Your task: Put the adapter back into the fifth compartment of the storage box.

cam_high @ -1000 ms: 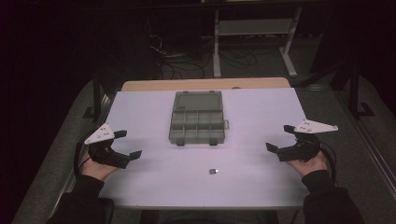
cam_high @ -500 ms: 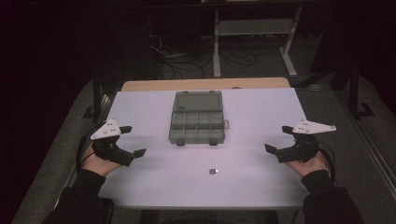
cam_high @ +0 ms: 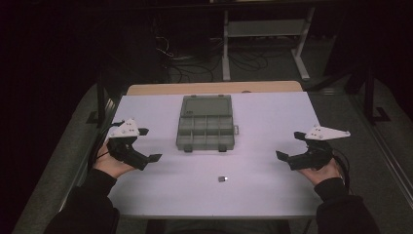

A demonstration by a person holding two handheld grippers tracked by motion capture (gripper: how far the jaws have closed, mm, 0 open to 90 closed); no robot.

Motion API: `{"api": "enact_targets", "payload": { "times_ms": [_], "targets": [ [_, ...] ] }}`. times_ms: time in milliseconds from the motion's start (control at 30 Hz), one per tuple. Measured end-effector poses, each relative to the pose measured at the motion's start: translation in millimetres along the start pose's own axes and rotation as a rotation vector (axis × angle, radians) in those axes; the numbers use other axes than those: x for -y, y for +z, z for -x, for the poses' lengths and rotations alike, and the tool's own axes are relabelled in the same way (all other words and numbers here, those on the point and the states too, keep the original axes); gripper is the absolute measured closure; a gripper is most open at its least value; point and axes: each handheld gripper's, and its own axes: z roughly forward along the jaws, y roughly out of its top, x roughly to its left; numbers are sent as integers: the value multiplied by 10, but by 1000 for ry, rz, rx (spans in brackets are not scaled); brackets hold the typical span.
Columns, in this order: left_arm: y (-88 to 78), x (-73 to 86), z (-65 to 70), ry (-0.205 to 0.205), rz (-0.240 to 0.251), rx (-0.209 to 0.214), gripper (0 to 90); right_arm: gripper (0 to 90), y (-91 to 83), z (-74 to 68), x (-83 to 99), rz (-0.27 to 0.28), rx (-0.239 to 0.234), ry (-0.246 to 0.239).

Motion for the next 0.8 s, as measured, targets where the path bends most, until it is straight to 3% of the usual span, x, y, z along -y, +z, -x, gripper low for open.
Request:
{"api": "enact_targets", "payload": {
  "times_ms": [800],
  "targets": [
    [272, -341, 102, 66, -48, 73, 2, 0, -5, -4, -1, 2, -2, -3]
  ]
}}
